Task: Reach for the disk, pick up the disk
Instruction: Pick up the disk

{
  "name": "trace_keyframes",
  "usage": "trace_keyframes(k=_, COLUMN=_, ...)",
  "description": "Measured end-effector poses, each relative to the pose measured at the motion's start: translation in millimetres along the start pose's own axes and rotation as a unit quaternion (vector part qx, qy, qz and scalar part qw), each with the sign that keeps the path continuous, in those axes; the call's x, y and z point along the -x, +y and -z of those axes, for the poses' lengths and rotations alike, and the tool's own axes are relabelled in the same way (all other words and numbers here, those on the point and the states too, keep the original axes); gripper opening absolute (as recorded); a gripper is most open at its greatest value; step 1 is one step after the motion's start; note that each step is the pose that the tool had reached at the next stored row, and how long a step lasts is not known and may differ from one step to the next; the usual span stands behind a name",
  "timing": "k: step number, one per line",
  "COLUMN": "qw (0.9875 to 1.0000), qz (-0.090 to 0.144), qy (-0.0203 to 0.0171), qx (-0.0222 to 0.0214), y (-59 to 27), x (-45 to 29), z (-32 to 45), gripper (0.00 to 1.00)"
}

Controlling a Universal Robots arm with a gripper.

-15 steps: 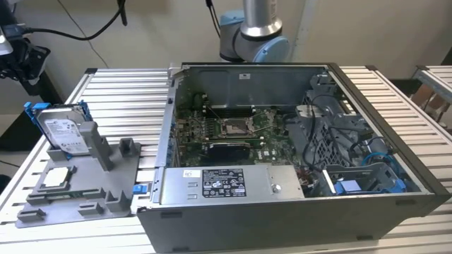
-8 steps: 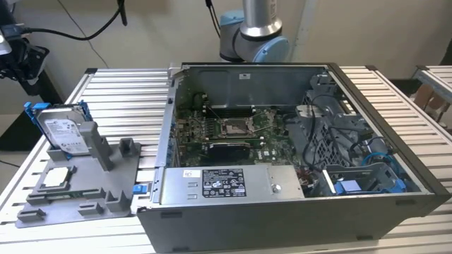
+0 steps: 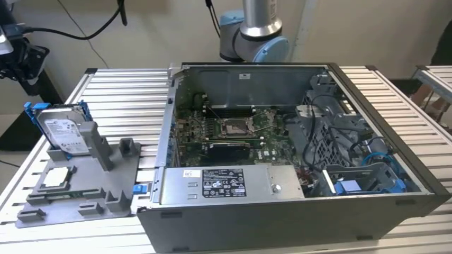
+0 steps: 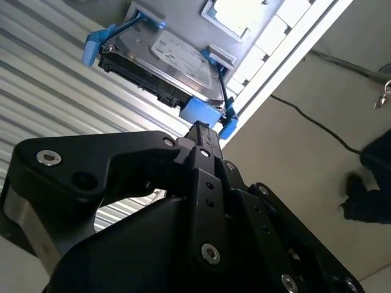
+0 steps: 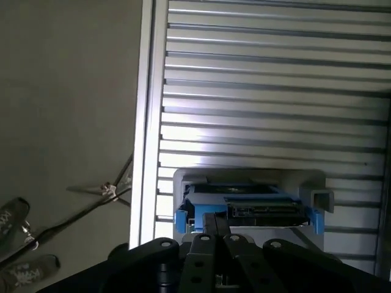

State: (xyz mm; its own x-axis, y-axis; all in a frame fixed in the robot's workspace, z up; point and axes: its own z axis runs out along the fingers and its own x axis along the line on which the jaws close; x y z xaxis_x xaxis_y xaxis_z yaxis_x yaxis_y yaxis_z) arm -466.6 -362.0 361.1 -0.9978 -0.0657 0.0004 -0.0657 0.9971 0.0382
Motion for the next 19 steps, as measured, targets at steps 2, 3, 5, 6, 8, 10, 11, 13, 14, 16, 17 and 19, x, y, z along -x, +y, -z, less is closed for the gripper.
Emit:
trace_keyframes(k=2, qw=0.9998, qz=0.018, qy=0.0008, qx=-0.0001, y=0.0, x=0.0, z=0.1, gripper=0.00)
trace_keyframes(k=3, qw=0.9996, qz=0.027, qy=0.0011, qx=-0.0001, y=0.0, x=0.0, z=0.1, gripper=0.00)
trace_keyframes(k=5, qw=0.9990, qz=0.045, qy=0.0017, qx=-0.0002, y=0.0, x=0.1, z=0.0, gripper=0.00)
trace_keyframes(k=6, qw=0.9985, qz=0.054, qy=0.0021, qx=-0.0002, y=0.0, x=0.0, z=0.1, gripper=0.00)
trace_keyframes(k=8, qw=0.9974, qz=0.072, qy=0.0028, qx=-0.0004, y=0.0, x=0.0, z=0.0, gripper=0.00)
trace_keyframes(k=10, qw=0.9959, qz=0.091, qy=0.0036, qx=-0.0006, y=0.0, x=0.1, z=0.1, gripper=0.00)
trace_keyframes(k=11, qw=0.9950, qz=0.100, qy=0.0040, qx=-0.0008, y=0.0, x=0.1, z=0.1, gripper=0.00)
trace_keyframes(k=13, qw=0.9930, qz=0.118, qy=0.0046, qx=-0.0009, y=0.0, x=0.1, z=0.0, gripper=0.00)
trace_keyframes(k=14, qw=0.9919, qz=0.127, qy=0.0050, qx=-0.0010, y=0.0, x=0.1, z=0.0, gripper=0.00)
trace_keyframes(k=16, qw=0.9895, qz=0.145, qy=0.0057, qx=-0.0011, y=0.0, x=0.1, z=0.1, gripper=0.00)
trace_keyframes(k=17, qw=0.9880, qz=0.154, qy=0.0060, qx=-0.0011, y=0.0, x=0.1, z=0.1, gripper=0.00)
trace_keyframes(k=19, qw=0.9851, qz=0.172, qy=0.0067, qx=-0.0012, y=0.0, x=0.0, z=0.1, gripper=0.00)
